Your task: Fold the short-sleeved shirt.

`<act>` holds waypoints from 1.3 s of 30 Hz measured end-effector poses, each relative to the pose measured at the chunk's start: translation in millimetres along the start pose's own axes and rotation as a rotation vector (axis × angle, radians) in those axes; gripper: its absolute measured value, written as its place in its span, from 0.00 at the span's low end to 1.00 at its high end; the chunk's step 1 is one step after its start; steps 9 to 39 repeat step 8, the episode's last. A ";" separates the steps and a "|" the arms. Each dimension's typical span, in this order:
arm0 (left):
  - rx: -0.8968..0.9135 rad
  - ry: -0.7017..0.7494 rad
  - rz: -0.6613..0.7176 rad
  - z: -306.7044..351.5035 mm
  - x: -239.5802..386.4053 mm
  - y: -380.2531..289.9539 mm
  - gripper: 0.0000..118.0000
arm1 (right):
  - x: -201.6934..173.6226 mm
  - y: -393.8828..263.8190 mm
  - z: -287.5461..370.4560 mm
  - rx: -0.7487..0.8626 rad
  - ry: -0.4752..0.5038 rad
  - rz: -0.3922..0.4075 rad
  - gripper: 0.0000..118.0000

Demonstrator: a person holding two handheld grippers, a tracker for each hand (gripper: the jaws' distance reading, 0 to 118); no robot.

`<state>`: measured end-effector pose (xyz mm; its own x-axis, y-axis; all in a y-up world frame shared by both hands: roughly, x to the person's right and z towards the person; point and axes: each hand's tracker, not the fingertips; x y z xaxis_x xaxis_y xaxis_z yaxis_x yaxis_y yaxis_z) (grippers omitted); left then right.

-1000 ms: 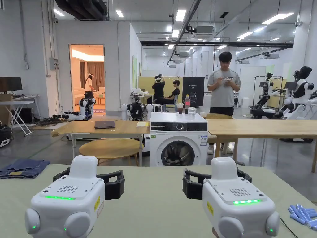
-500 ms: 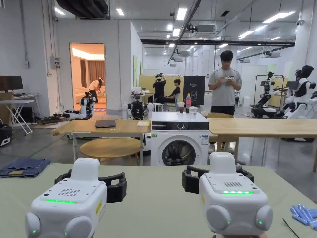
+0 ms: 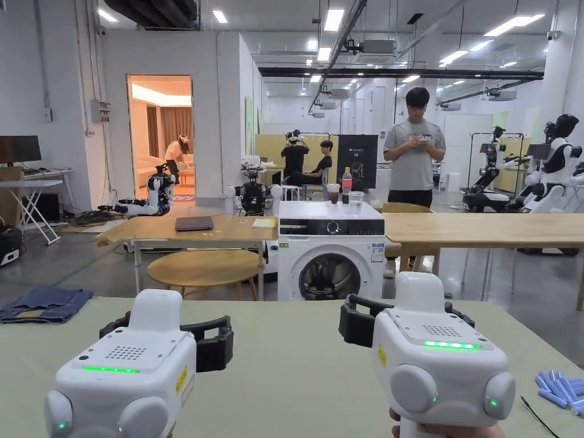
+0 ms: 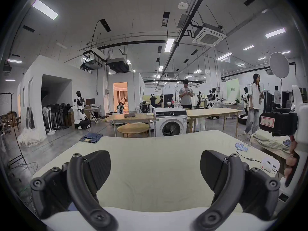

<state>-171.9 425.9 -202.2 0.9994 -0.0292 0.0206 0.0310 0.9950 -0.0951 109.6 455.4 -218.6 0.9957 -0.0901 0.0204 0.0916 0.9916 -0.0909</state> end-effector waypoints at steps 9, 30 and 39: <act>0.005 0.000 0.004 1.2 3.2 0.5 0.92 | -0.7 -3.6 -1.9 -0.015 -0.015 0.013 0.94; 0.005 0.000 0.004 1.2 3.2 0.5 0.92 | -0.7 -3.6 -1.9 -0.015 -0.015 0.013 0.94; 0.005 0.000 0.004 1.2 3.2 0.5 0.92 | -0.7 -3.6 -1.9 -0.015 -0.015 0.013 0.94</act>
